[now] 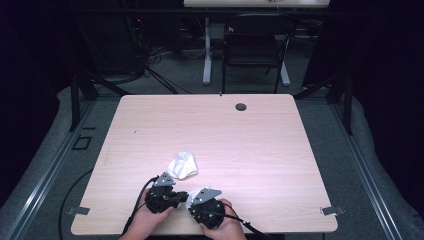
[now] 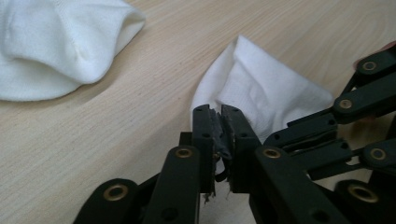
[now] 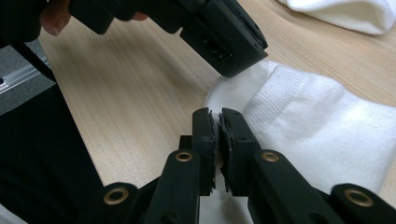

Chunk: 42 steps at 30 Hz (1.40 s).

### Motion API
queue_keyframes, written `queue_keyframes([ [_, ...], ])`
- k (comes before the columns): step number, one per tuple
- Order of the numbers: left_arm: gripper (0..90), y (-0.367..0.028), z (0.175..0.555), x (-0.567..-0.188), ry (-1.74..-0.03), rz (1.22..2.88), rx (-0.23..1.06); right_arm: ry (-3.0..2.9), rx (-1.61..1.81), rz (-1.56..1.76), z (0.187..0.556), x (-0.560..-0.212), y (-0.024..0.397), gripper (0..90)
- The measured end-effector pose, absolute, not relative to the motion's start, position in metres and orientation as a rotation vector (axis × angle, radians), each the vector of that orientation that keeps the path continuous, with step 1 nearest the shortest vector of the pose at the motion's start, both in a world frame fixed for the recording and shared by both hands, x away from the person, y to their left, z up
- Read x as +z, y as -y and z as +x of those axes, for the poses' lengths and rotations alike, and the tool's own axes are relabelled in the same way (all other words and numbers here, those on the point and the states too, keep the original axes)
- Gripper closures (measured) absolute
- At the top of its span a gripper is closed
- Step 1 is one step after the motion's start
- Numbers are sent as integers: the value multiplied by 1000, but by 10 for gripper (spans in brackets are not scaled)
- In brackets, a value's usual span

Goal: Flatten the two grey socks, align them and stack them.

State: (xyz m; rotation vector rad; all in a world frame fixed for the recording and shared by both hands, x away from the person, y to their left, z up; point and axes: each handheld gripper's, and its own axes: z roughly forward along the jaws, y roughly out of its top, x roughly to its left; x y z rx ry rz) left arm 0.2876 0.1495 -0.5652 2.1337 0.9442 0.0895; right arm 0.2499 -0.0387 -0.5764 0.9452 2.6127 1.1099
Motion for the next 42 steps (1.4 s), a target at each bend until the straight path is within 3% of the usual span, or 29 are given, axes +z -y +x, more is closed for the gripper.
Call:
queue_keyframes([
  [16, 898, -146, 289, -575, -931, 2212, 96, -2574, 1156, 967, 251, -571, 44, 855],
  [42, 898, -159, 293, -572, -964, 2240, 109, -2393, 1140, 1117, 260, -539, 108, 854],
])
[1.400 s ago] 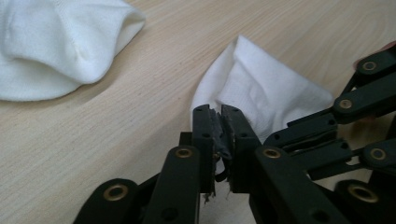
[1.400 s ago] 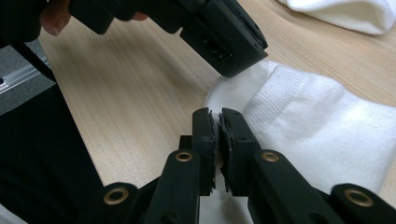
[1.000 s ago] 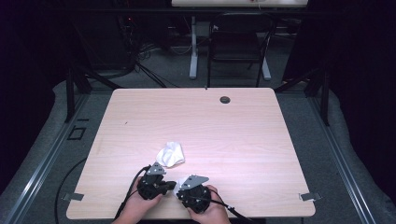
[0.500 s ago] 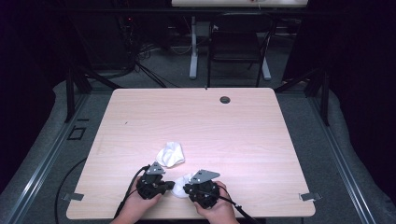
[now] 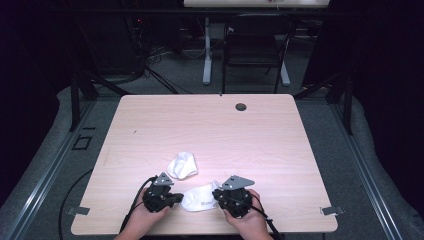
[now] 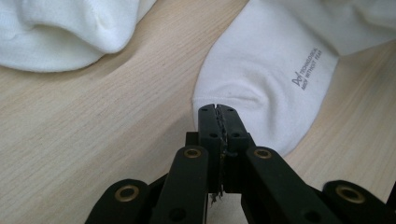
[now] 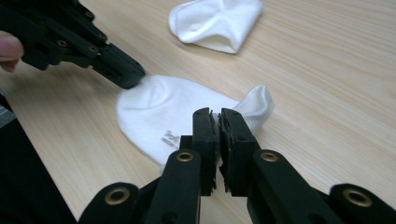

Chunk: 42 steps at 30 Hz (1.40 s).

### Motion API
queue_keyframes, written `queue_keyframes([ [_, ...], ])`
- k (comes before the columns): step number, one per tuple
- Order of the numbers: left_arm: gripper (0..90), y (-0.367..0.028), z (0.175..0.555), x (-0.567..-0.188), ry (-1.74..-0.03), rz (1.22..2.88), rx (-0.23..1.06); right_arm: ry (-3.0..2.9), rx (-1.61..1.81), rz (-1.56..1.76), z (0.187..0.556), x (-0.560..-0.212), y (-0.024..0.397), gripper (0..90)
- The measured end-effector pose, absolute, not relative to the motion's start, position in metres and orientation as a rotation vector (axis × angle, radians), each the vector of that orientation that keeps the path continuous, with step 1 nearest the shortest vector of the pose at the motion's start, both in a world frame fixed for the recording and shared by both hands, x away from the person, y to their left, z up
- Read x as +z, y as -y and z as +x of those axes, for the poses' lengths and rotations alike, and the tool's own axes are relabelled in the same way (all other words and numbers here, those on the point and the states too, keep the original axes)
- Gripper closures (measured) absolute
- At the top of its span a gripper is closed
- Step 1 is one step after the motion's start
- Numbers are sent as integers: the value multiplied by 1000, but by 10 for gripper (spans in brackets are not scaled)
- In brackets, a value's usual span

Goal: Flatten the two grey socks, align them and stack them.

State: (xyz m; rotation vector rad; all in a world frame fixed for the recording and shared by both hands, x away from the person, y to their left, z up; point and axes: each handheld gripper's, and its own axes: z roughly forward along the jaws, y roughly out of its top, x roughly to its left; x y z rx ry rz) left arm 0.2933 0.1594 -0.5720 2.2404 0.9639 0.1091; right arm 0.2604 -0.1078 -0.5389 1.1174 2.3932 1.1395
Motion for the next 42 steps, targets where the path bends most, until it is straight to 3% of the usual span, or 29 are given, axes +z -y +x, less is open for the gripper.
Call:
queue_keyframes([
  [12, 897, -164, 291, -570, -969, 2262, 110, -2407, 1071, 1228, 260, -549, 133, 833],
  [19, 895, -167, 292, -571, -979, 2249, 106, -2345, 1093, 1293, 260, -548, 141, 730],
  [28, 895, -168, 296, -571, -965, 2252, 88, -2437, 1144, 1248, 269, -558, 125, 842],
  [42, 894, -170, 296, -571, -966, 2245, 81, -2447, 1038, 1314, 277, -574, 130, 873],
])
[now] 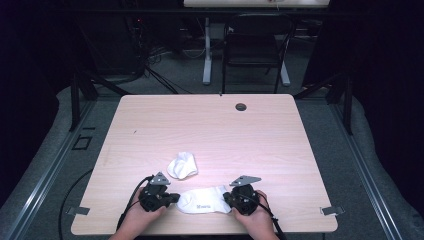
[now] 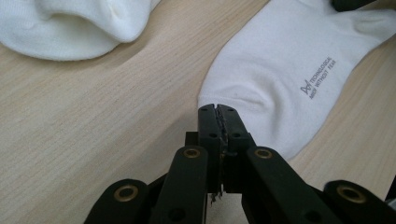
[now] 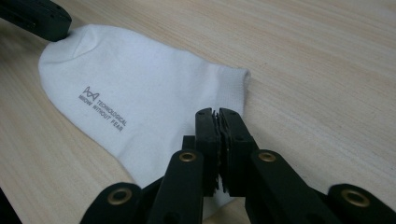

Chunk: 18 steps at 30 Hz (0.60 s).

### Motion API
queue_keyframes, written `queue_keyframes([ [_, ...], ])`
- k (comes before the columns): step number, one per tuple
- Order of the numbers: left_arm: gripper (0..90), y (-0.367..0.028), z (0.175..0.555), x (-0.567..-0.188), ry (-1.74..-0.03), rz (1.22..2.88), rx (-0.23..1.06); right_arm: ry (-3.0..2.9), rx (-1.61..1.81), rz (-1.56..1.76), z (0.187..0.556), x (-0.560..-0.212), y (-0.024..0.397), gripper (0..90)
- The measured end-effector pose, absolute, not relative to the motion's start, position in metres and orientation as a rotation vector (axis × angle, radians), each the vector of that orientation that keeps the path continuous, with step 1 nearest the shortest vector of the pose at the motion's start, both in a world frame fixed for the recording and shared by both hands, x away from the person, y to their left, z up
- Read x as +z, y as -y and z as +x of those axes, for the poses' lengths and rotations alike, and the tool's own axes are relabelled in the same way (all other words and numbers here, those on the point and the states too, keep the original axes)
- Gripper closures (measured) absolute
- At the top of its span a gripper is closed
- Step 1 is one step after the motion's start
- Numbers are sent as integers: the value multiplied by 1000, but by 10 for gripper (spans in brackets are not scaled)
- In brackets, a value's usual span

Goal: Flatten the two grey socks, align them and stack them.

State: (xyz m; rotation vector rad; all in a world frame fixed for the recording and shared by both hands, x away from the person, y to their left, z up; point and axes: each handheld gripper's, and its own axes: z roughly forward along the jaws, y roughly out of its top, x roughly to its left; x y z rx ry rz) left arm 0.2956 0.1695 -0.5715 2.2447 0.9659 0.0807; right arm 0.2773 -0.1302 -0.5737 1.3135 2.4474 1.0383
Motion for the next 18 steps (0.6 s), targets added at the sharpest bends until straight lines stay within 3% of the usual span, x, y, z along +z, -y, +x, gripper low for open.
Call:
queue_keyframes([
  [18, 880, -169, 292, -566, -983, 2242, 119, -2456, 1022, 1295, 273, -573, 130, 869],
])
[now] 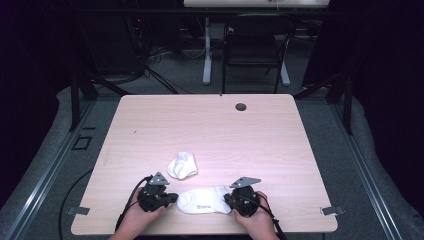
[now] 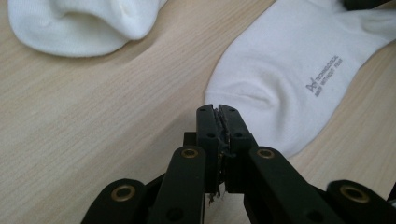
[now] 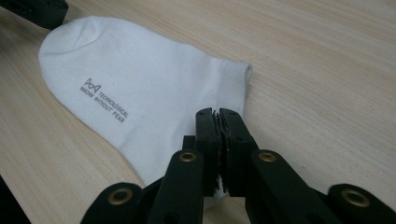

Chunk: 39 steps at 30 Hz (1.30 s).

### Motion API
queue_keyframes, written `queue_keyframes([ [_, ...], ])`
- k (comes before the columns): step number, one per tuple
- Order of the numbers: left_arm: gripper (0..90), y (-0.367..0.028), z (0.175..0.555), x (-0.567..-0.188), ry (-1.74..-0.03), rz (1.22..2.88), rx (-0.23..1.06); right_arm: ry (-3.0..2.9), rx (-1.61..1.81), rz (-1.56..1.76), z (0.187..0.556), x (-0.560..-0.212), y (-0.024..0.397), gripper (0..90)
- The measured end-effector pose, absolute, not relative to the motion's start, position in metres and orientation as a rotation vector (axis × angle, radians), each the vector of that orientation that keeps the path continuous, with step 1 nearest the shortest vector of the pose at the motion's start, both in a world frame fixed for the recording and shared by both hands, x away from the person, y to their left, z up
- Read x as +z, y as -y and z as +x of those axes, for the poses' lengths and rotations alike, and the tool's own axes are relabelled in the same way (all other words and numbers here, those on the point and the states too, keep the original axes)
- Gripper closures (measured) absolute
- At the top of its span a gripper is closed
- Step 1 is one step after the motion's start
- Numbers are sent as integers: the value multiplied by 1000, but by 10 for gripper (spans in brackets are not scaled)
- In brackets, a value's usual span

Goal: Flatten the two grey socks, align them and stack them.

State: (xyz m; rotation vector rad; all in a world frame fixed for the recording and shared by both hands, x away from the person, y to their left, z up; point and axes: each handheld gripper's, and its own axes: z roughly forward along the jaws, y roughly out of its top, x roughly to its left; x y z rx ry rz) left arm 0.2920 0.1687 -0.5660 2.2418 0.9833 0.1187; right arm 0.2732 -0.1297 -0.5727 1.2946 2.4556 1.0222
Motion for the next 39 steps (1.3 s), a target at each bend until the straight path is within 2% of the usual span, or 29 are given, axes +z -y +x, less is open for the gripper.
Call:
queue_keyframes([
  [6, 867, -163, 287, -559, -936, 2197, 110, -2430, 1041, 1302, 273, -568, 131, 854],
  [9, 858, -158, 285, -562, -908, 2225, 89, -2435, 1047, 1299, 271, -566, 132, 851],
  [14, 856, -156, 286, -569, -915, 2273, 74, -2446, 1045, 1287, 269, -567, 131, 849],
  [31, 861, -167, 282, -569, -944, 2270, 66, -2506, 1026, 1250, 265, -573, 122, 845],
  [39, 853, -176, 287, -562, -988, 2189, 106, -2471, 1112, 1253, 265, -563, 128, 823],
])
